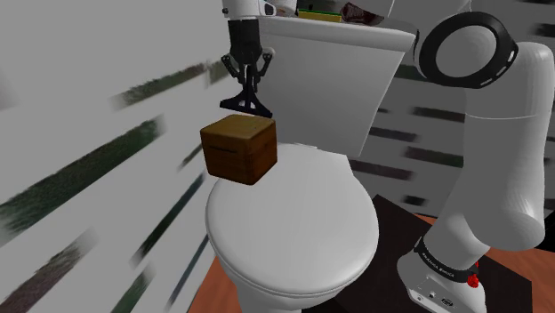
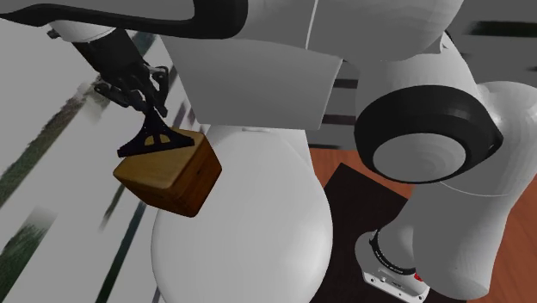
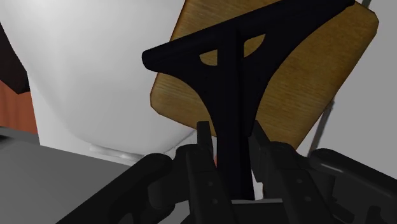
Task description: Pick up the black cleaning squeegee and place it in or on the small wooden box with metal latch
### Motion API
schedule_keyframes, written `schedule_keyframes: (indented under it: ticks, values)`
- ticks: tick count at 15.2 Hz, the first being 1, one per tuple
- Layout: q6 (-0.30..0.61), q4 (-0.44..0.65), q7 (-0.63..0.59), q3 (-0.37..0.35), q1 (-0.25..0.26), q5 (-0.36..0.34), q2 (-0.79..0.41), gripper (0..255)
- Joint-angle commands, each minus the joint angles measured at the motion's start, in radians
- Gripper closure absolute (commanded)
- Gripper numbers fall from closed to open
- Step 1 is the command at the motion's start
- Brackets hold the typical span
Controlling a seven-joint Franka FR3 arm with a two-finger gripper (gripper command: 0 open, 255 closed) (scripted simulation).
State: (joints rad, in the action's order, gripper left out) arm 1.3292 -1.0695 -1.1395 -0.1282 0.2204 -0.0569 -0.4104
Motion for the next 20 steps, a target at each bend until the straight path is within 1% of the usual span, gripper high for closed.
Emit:
schedule_keyframes:
  ticks: [1, 3, 8, 14, 17, 20]
  values:
    - [-0.019, 0.030, -0.021, -0.006, 0.017, -0.001, -0.012, 255]
    - [-0.035, 0.062, -0.067, -0.019, 0.053, -0.002, -0.028, 255]
    - [0.057, -0.071, -0.067, -0.019, 0.044, 0.004, 0.013, 255]
    - [0.154, -0.196, -0.066, -0.019, 0.038, 0.008, 0.041, 255]
    - [0.198, -0.249, -0.066, -0.019, 0.035, 0.009, 0.050, 255]
    - [0.198, -0.249, -0.066, -0.019, 0.035, 0.009, 0.050, 255]
